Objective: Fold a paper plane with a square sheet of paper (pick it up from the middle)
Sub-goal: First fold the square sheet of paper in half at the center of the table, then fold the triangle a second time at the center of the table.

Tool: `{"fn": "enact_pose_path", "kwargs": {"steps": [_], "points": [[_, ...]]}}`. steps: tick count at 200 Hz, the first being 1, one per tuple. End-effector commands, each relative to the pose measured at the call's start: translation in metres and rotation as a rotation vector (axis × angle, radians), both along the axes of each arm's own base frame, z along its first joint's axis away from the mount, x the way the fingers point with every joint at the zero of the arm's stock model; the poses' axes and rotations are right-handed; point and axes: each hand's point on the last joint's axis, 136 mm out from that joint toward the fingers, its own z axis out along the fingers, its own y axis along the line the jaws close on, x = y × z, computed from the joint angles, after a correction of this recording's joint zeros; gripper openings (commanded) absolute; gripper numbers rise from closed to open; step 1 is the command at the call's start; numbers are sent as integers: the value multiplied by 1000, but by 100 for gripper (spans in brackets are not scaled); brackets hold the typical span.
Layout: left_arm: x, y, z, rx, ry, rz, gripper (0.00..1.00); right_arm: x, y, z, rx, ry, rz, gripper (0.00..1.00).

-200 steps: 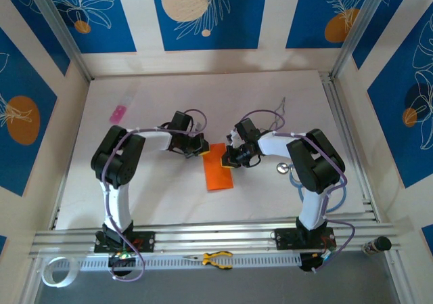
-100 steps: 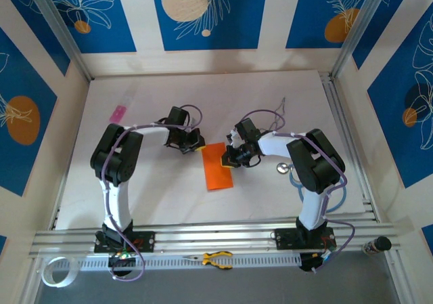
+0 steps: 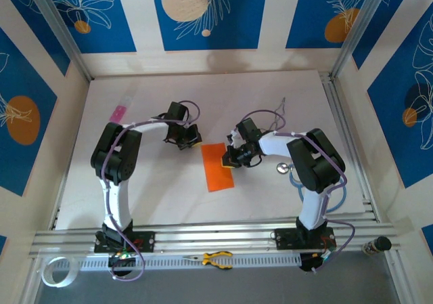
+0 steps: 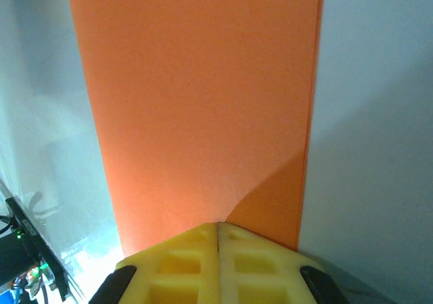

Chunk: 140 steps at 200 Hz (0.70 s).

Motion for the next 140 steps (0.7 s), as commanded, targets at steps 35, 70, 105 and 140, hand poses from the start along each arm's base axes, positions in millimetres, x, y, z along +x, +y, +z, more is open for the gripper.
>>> {"fn": "enact_pose_path", "kwargs": {"steps": [35, 70, 105, 140], "points": [[10, 25, 48, 62, -99, 10, 5, -28, -22, -29, -126, 136, -21, 0], [-18, 20, 81, -50, -154, 15, 5, -27, -17, -22, -138, 113, -31, 0], [-50, 6, 111, -171, -225, -4, 7, -30, -18, -24, -146, 119, -44, 0], [-81, -21, 115, -234, -234, -75, 7, -36, -21, -27, -147, 132, -54, 0]]}}
